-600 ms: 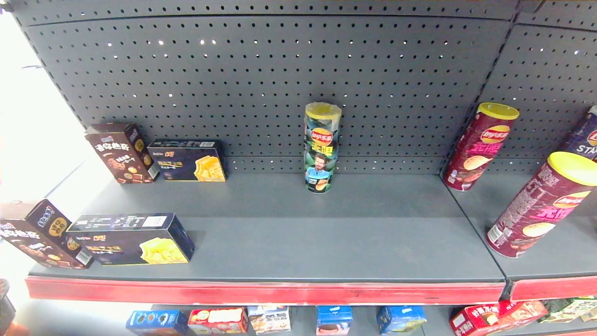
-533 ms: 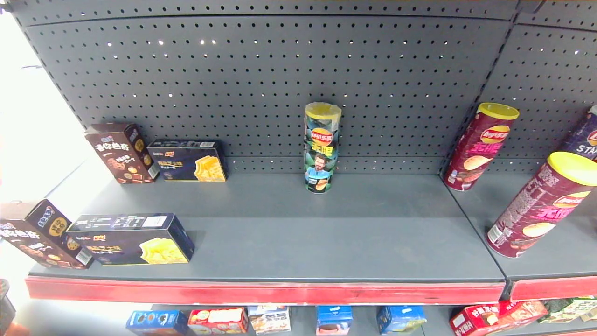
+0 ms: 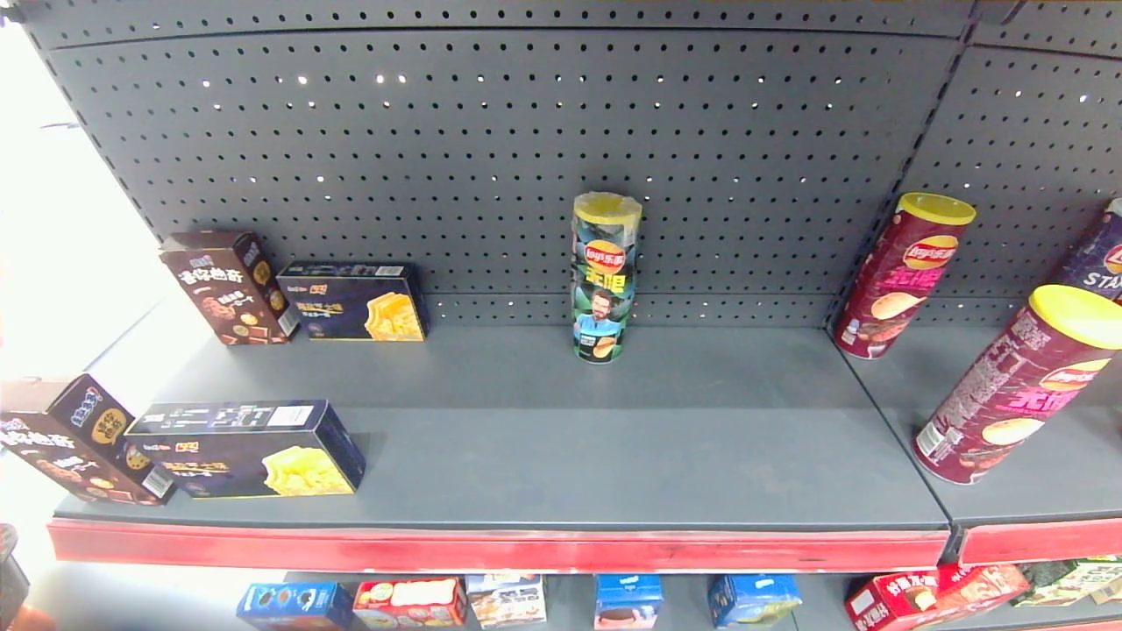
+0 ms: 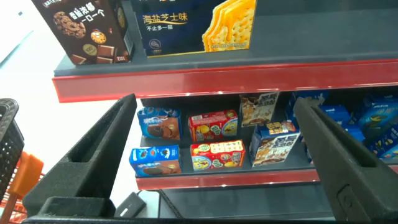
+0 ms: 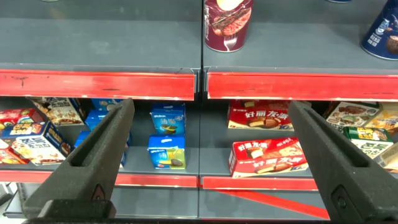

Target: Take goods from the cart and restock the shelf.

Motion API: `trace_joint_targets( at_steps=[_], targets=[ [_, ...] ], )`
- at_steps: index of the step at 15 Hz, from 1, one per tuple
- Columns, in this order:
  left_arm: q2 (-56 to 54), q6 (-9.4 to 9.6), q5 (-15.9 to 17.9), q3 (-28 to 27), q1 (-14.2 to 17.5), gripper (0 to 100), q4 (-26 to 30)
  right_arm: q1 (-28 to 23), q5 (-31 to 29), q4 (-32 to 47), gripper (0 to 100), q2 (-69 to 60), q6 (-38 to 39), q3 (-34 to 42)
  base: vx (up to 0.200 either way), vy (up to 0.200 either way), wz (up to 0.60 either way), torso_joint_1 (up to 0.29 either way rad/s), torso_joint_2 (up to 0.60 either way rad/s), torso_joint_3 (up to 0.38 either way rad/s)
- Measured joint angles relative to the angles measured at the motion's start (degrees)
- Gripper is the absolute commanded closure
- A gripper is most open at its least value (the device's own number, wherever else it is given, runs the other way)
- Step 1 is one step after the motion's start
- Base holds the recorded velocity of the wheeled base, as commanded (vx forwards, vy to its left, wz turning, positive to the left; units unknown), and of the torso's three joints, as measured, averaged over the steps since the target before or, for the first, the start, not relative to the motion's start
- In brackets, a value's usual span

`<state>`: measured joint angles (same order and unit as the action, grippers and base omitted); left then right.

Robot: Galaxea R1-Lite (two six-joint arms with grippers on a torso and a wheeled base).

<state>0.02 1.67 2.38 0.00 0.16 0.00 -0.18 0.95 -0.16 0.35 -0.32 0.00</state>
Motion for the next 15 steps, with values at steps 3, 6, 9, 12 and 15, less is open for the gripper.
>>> trace_joint_targets(
  at_steps=[3, 6, 9, 12, 15],
  targets=[
    [0.0, -0.01, 0.0, 0.0, 0.0, 0, 0.0, 0.0, 0.0, 0.0, 0, 0.0, 0.0, 0.0, 0.0, 0.0, 0.2, 0.001, 0.0, 0.002],
    [0.0, 0.0, 0.0, 0.0, 0.0, 0, 0.0, 0.0, 0.0, 0.0, 0, 0.0, -0.1, 0.0, 0.0, 0.0, 0.6, -0.001, 0.01, 0.002],
    [0.0, -0.01, 0.0, 0.0, 0.0, 0, 0.0, 0.0, 0.0, 0.0, 0, 0.0, -0.2, 0.0, 0.0, 0.0, 0.6, 0.009, 0.01, 0.001],
    [0.0, -0.01, 0.0, 0.0, 0.0, 0, 0.0, 0.0, 0.0, 0.0, 0, 0.0, -0.2, 0.0, 0.0, 0.0, 0.6, -0.003, 0.0, 0.002],
    [0.0, 0.0, 0.0, 0.0, 0.0, 0, 0.0, 0.0, 0.0, 0.0, 0, 0.0, -0.1, 0.0, 0.0, 0.0, 0.6, 0.002, 0.01, 0.002]
  ],
)
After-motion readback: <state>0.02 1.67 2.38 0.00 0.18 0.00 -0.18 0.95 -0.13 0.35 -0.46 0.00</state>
